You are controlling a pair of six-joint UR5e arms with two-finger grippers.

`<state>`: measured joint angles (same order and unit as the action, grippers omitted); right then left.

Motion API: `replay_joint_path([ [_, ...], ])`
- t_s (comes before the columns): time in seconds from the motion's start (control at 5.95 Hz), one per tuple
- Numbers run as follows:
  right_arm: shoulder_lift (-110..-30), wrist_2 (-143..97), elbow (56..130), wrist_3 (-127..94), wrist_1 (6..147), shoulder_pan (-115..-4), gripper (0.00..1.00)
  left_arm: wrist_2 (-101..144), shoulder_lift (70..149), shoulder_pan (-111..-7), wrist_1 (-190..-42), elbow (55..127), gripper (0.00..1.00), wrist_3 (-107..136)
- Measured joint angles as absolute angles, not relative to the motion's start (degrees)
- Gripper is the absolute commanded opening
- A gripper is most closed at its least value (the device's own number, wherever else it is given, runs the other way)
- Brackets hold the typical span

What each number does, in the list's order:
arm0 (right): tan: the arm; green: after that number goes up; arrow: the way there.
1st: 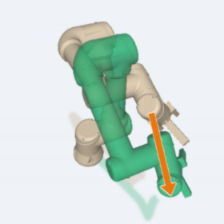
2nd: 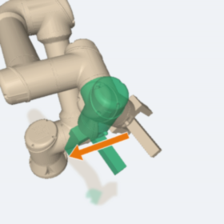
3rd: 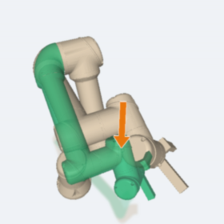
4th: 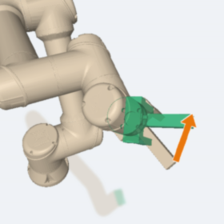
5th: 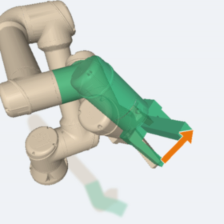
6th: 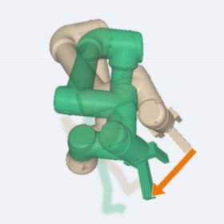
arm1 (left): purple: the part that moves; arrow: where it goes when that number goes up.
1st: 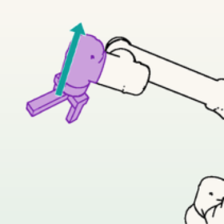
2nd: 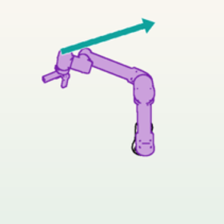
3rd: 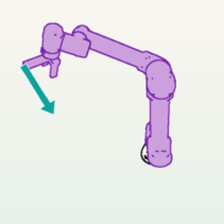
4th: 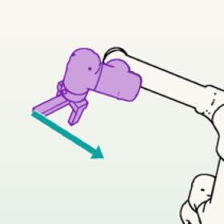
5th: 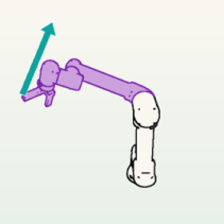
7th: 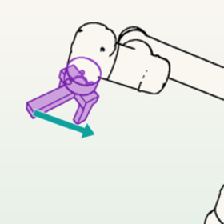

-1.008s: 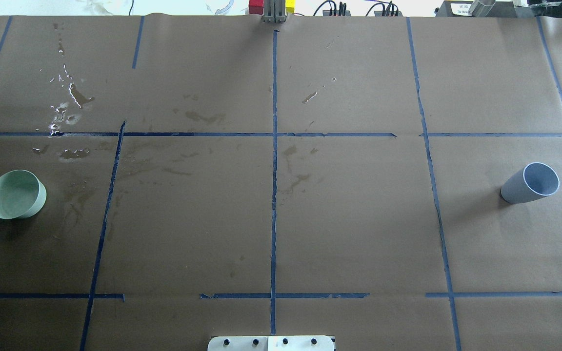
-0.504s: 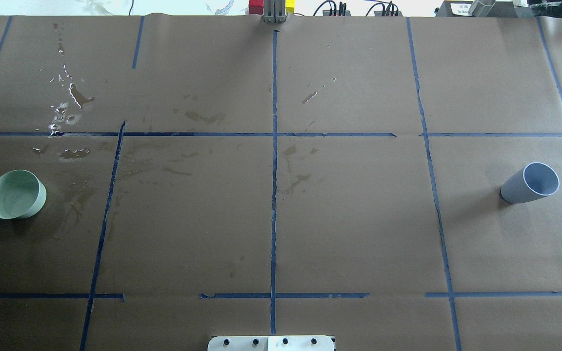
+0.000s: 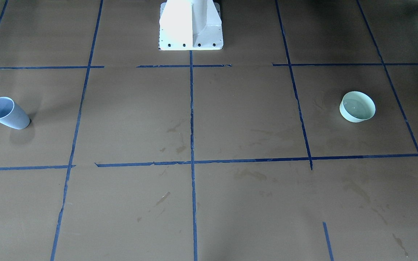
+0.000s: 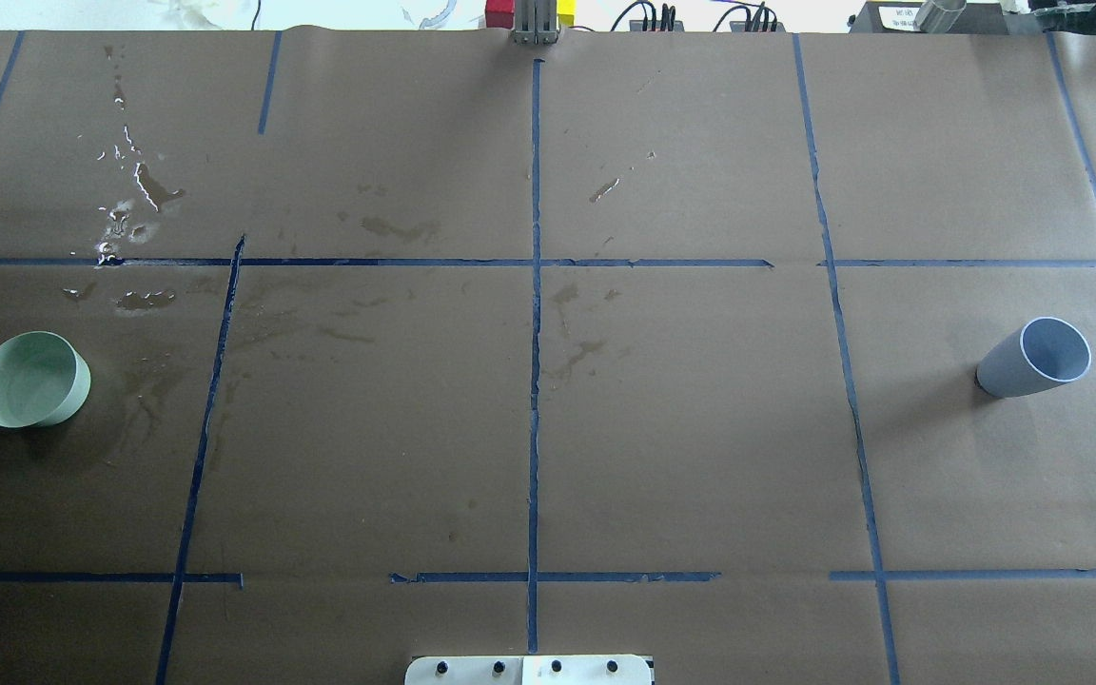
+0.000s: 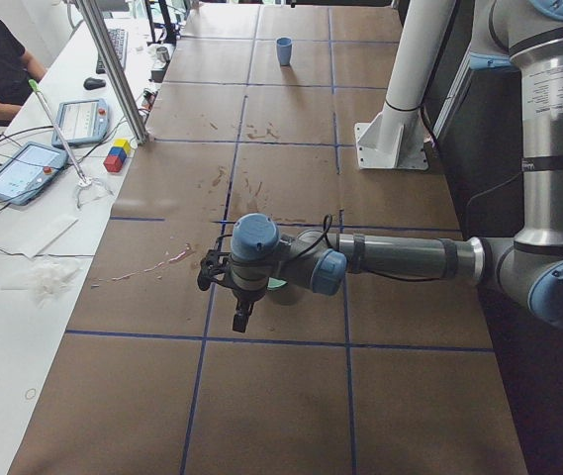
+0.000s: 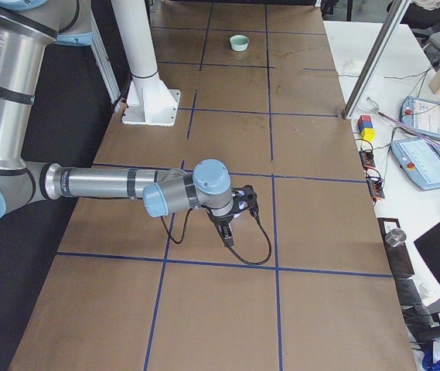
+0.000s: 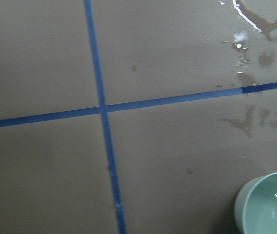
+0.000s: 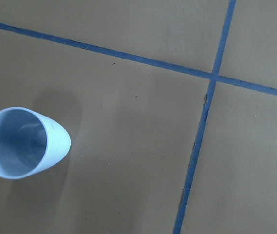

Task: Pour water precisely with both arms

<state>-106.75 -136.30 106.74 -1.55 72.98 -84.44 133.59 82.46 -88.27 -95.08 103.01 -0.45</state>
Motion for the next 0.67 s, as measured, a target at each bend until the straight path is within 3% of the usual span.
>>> replay_joint_path([
  [0.34,-106.8,-136.3,106.9,-1.8,73.0,-84.6,1.00,133.4,81.9,-91.2,-81.3,106.7,1.00,-7.8],
  [0.67,-106.6,-136.6,107.0,-2.0,74.6,-83.9,1.00,133.7,79.0,-91.5,-80.2,105.7,1.00,-9.9],
])
